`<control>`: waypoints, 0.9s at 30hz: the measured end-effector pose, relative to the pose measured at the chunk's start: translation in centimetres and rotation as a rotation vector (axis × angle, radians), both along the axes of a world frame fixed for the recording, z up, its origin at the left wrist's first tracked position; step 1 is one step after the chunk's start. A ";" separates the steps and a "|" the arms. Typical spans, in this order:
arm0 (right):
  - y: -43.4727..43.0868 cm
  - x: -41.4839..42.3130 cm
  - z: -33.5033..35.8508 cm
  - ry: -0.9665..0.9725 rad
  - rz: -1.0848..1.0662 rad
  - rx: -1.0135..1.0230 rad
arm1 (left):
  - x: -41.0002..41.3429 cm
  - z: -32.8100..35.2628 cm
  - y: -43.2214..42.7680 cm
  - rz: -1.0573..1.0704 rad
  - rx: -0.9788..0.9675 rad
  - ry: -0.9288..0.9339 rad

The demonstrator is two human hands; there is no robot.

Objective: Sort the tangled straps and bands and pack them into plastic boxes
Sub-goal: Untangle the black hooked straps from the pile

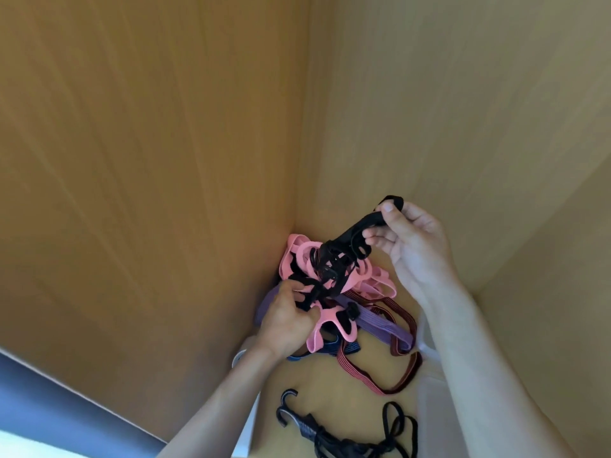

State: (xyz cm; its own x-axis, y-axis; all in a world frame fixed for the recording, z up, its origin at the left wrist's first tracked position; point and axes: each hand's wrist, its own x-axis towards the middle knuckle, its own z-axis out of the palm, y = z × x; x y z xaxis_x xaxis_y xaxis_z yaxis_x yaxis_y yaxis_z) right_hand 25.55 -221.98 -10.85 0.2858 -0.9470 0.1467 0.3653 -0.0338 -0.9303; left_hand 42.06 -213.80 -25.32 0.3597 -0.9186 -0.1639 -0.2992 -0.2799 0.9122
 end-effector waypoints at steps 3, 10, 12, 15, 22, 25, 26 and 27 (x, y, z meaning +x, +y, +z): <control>0.0 -0.4 1.2 -0.028 0.012 -0.032 | -0.3 0.1 -1.5 -0.008 -0.034 -0.012; 0.1 -1.2 3.2 -0.088 -0.015 -0.064 | -1.3 1.5 -3.9 0.001 -0.129 -0.198; 0.0 -1.6 3.6 -0.119 -0.028 -0.073 | -1.3 1.7 -4.2 0.016 -0.137 -0.206; -0.3 -2.5 3.8 -0.156 -0.058 -0.091 | -1.1 1.7 -4.5 -0.013 -0.204 -0.208; -1.4 -4.0 2.8 -0.171 -0.236 -0.003 | -0.2 3.1 -4.2 -0.192 -0.265 -0.087; -1.9 -4.5 2.7 -0.235 -0.299 0.037 | -0.3 4.1 -3.9 -0.278 -0.270 -0.074; -2.0 -4.8 2.9 -0.260 -0.321 0.044 | -0.3 4.4 -3.7 -0.301 -0.265 -0.072; -2.1 -5.0 3.1 -0.281 -0.344 0.049 | -0.3 4.7 -3.6 -0.322 -0.257 -0.066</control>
